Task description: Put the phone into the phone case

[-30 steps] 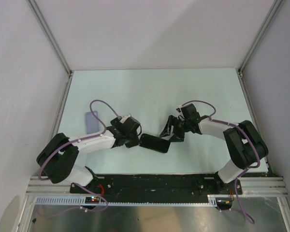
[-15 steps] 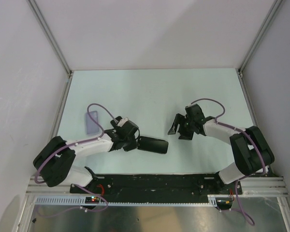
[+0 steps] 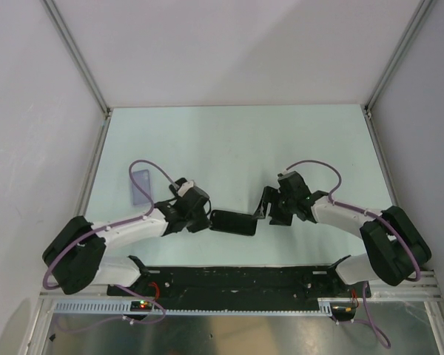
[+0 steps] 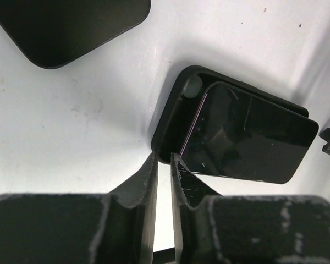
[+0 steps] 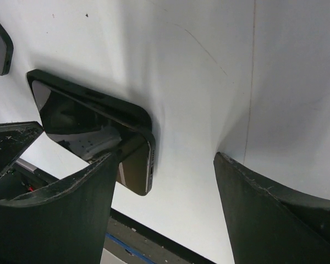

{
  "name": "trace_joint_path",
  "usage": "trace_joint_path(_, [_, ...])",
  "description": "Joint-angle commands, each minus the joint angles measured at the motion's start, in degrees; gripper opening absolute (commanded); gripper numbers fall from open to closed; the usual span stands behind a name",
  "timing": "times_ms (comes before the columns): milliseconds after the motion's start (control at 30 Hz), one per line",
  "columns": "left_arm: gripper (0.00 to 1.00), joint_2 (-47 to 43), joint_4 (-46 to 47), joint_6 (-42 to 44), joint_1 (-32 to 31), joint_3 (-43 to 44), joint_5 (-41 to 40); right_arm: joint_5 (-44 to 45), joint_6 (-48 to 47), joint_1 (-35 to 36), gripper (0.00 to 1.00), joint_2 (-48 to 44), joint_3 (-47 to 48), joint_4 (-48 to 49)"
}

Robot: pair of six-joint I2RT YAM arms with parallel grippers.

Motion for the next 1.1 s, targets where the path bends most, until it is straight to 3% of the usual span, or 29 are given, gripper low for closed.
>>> trace_joint_path(0, [0.20,-2.25,0.59,0.56,-0.57,-0.82,-1.52,1.07,1.57,1.95,0.76,-1.28,-0.54,2.37])
trace_joint_path(300, [0.27,-6.42,-0.66,4.67,-0.60,-0.41,-4.25,4.42,3.13,6.55,0.72,-2.02,-0.61,1.76])
trace_joint_path(567, [0.42,1.89,-3.55,18.29,-0.55,8.96,-0.83,7.48,3.99,8.98,0.65,-2.16,-0.93,0.42])
trace_joint_path(833, [0.41,8.37,-3.93,23.36,-0.45,12.35,3.39,9.75,4.80,11.49,0.58,-2.62,-0.92,0.29])
trace_joint_path(1067, [0.41,8.56,-5.76,24.61,-0.25,12.29,3.19,11.02,4.89,12.54,0.55,-2.66,-0.92,0.30])
